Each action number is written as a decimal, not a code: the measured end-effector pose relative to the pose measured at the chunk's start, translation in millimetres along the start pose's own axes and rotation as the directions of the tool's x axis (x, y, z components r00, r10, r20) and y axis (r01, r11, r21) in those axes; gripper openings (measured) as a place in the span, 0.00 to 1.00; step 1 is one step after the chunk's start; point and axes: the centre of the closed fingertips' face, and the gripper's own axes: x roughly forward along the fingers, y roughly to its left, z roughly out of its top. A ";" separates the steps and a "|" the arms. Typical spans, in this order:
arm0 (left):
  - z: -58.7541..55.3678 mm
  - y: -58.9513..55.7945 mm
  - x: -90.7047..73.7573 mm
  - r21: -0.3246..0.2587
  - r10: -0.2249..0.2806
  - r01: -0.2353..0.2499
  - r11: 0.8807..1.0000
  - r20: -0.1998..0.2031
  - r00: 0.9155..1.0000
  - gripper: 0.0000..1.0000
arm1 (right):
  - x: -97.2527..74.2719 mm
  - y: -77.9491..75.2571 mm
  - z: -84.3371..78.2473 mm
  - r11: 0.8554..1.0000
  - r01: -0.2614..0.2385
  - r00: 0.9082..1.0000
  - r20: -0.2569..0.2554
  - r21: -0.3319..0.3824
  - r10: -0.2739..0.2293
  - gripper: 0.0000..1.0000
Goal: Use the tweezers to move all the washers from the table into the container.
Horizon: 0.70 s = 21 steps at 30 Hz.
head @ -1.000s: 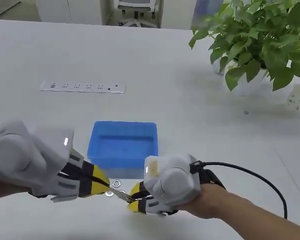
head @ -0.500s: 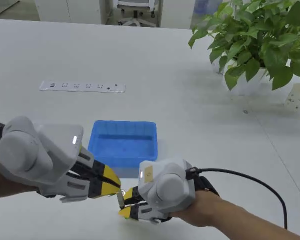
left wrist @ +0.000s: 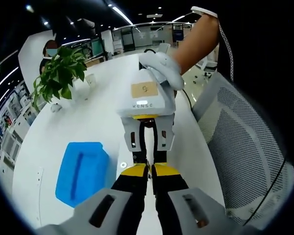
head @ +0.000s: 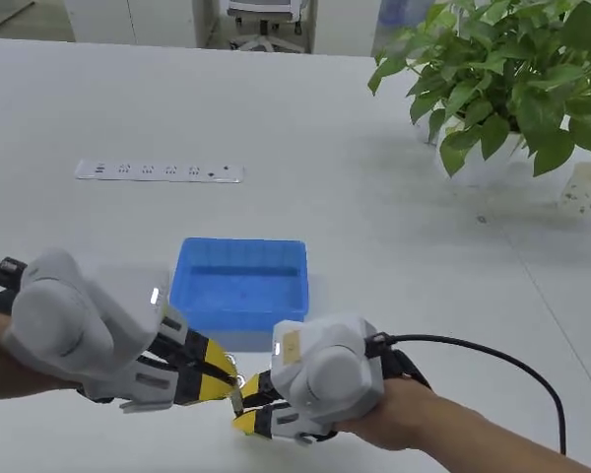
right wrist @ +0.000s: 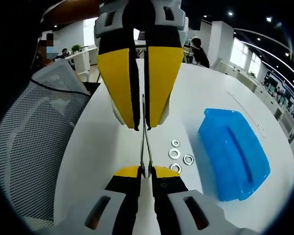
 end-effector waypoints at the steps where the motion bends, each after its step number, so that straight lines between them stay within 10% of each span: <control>1: -0.7 -0.5 0.9 0.001 0.001 -0.001 1.000 -0.002 1.000 0.09 | 0.1 0.2 0.1 1.000 -0.001 1.000 -0.001 0.001 0.001 0.10; 21: 1.0 6.8 -5.7 0.000 0.032 -0.032 0.999 0.020 0.999 0.06 | -1.5 -7.1 5.4 1.000 0.013 1.000 0.015 -0.013 -0.013 0.12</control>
